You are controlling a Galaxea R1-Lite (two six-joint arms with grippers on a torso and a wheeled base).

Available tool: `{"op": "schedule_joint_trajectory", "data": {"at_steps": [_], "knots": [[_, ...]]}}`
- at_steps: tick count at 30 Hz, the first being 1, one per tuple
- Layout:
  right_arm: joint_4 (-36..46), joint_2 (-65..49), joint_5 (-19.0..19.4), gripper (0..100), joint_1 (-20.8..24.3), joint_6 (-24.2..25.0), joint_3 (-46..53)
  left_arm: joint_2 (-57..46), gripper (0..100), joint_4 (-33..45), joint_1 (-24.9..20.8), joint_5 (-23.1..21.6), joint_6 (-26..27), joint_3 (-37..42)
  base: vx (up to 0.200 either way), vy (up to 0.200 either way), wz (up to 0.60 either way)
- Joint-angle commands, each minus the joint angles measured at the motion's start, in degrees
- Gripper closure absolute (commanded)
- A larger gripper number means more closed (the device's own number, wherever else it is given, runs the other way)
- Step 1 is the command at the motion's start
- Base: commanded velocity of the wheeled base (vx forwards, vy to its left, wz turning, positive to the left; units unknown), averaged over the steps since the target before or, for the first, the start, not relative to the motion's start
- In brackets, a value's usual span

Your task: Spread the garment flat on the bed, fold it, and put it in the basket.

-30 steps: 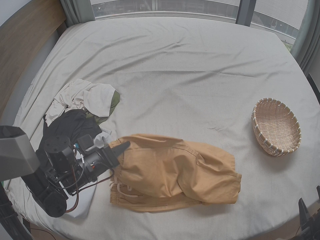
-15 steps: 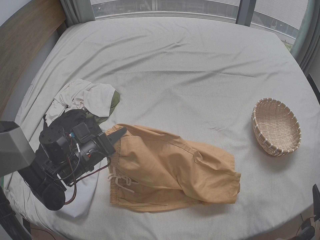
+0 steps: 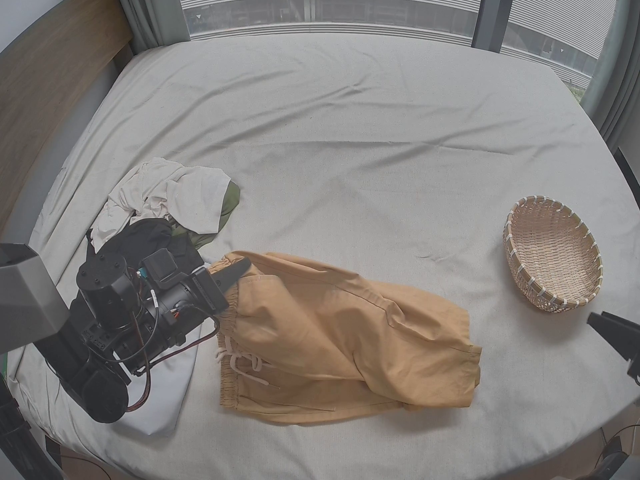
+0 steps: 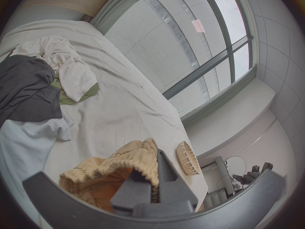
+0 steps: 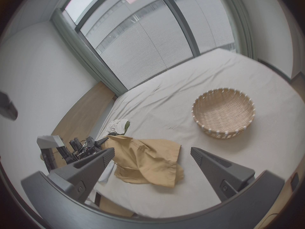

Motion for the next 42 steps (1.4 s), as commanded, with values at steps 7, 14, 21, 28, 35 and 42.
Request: {"op": "schedule_joint_trajectory", "data": {"at_steps": [7,14,21,28,35,42], "knots": [[-4.8,21.9,2.6,0,2.4,2.8,-2.0,-0.8,100,0.0,0.4,0.1,0.0,1.6,0.000,0.000,0.00],[-5.0,28.9,2.4,0,2.3,-1.5,-0.5,-0.9,100,0.0,0.5,0.1,0.0,2.9,0.000,0.000,0.00],[-10.6,36.2,2.4,0,4.4,-2.0,1.8,-1.3,100,0.0,0.5,0.1,0.0,4.8,0.000,0.000,0.00],[-16.8,42.7,2.4,0,4.3,-2.0,3.5,-1.1,100,0.0,0.5,0.1,0.0,4.9,0.000,0.000,0.00],[-17.5,44.4,2.5,0,5.3,-1.8,3.4,-1.0,100,0.0,0.5,0.1,-0.1,4.9,0.000,0.000,0.00],[-24.8,51.5,2.4,0,5.9,-1.5,3.4,-1.0,100,0.0,0.5,0.1,-0.2,4.9,0.000,0.000,0.00]]}}
